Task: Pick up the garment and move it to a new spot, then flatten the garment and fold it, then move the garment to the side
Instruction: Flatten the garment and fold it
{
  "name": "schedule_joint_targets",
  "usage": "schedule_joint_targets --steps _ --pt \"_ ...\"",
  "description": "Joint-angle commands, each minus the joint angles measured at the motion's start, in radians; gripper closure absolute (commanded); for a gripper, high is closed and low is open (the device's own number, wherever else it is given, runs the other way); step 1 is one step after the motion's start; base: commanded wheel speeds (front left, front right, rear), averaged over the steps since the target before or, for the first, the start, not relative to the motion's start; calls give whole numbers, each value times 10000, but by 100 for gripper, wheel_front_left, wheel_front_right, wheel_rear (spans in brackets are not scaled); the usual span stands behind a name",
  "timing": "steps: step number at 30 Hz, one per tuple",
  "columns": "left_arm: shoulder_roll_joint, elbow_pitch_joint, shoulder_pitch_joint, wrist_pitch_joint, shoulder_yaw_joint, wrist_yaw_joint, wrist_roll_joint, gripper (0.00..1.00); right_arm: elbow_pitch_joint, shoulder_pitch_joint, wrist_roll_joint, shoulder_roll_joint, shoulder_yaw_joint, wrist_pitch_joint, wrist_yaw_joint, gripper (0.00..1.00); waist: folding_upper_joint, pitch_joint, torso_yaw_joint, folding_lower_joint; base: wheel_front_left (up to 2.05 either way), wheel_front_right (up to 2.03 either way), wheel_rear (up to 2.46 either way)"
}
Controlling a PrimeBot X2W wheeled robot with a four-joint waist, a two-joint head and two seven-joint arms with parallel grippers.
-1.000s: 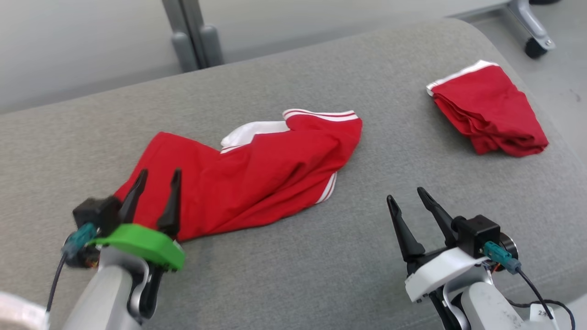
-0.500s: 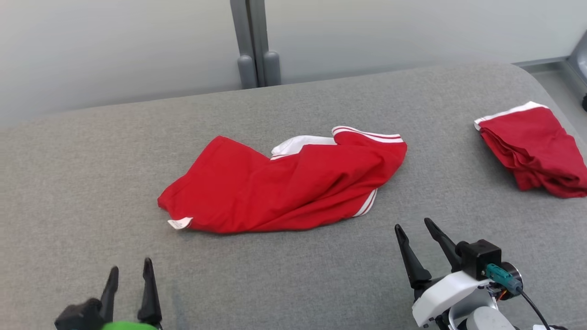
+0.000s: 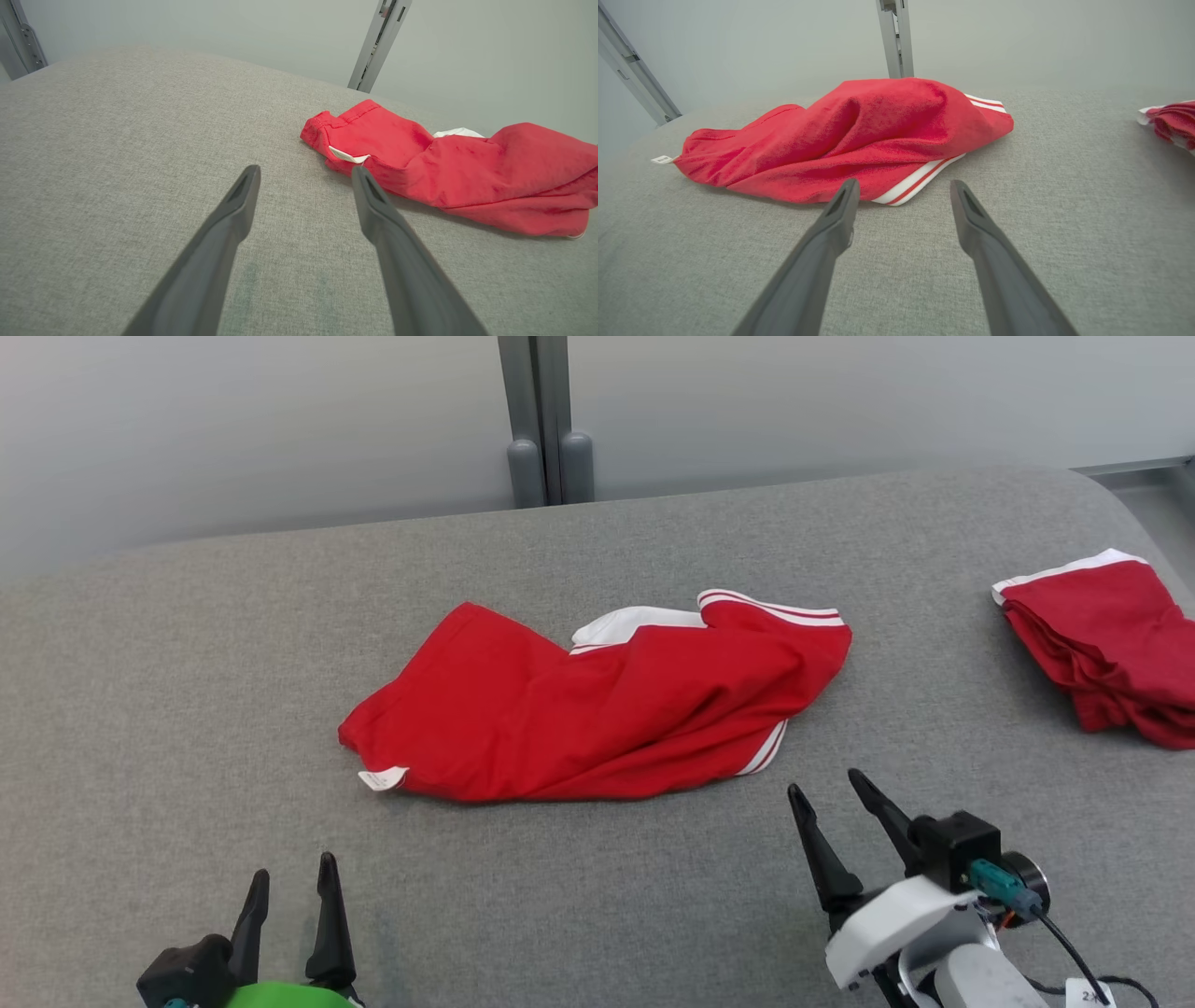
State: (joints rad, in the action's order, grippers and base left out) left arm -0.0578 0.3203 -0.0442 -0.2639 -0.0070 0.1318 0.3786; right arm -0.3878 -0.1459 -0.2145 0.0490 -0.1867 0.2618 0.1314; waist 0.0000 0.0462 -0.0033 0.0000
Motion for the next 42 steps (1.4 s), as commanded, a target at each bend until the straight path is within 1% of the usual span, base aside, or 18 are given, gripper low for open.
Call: schedule_joint_targets --steps 1,4,8,10,14,17,21,25,29,32,37,38,39,40,42 --pt "-4 2 208 -3 -63 -28 117 0 -36 -396 131 34 -101 44 -16 0 0 219 153 0 0 0 0" --pt "3 56 404 -3 -272 -28 214 0 -283 -1151 357 35 -259 44 -16 0 0 562 378 0 0 0 0" --pt "-128 104 802 -3 -721 -27 358 0 -1049 -2862 859 31 -287 44 -16 0 0 1138 783 0 0 0 0" --pt "-172 116 1009 -3 -962 -27 467 0 -1691 -3816 1342 32 -331 12 -16 0 0 1376 1008 0 0 0 0" --pt "-216 85 1445 -3 -1397 -27 781 0 -3056 -5864 2443 73 -730 -587 -16 0 0 1815 1468 0 0 0 0" --pt "-252 33 1726 -3 -1770 -27 950 0 -4068 -7147 2850 123 -836 -1033 -17 0 0 2109 1863 0 0 0 0" --pt "-227 -1 2086 -3 -2210 -27 1298 0 -5422 -8356 2962 291 -846 -1636 -17 0 0 2471 2412 0 0 0 0" --pt "-243 36 2304 -3 -2500 -27 1552 0 -6674 -9086 2841 439 -716 -2293 -17 0 0 2785 2927 0 0 0 0" --pt "-244 135 2390 -3 -2641 -27 1741 0 -7664 -9314 2722 610 -680 -2725 -17 0 0 3042 3307 0 0 0 0" --pt "-319 198 2396 -3 -2627 -27 1822 0 -8435 -9128 2596 730 -689 -3249 -16 0 0 3119 3483 0 0 0 0" --pt "-371 165 2347 -3 -2430 -27 1769 0 -8858 -8695 2568 899 -776 -3432 -13 0 0 3066 3414 0 0 0 0" --pt "-375 159 2342 -3 -2410 -27 1740 0 -8900 -8652 2568 917 -794 -3431 -14 44 0 3048 3378 0 0 0 0" --pt "-368 149 2341 -3 -2391 -27 1719 0 -8945 -8600 2516 918 -800 -3472 -13 84 0 3014 3326 0 0 0 0" --pt "-361 143 2343 -3 -2389 -27 1694 0 -8966 -8574 2497 914 -827 -3470 -13 100 0 2991 3291 0 0 0 0" --pt "-331 104 2358 -3 -2388 -27 1649 0 -8913 -8697 2513 1033 -861 -3189 -17 100 0 2953 3209 0 0 0 0"
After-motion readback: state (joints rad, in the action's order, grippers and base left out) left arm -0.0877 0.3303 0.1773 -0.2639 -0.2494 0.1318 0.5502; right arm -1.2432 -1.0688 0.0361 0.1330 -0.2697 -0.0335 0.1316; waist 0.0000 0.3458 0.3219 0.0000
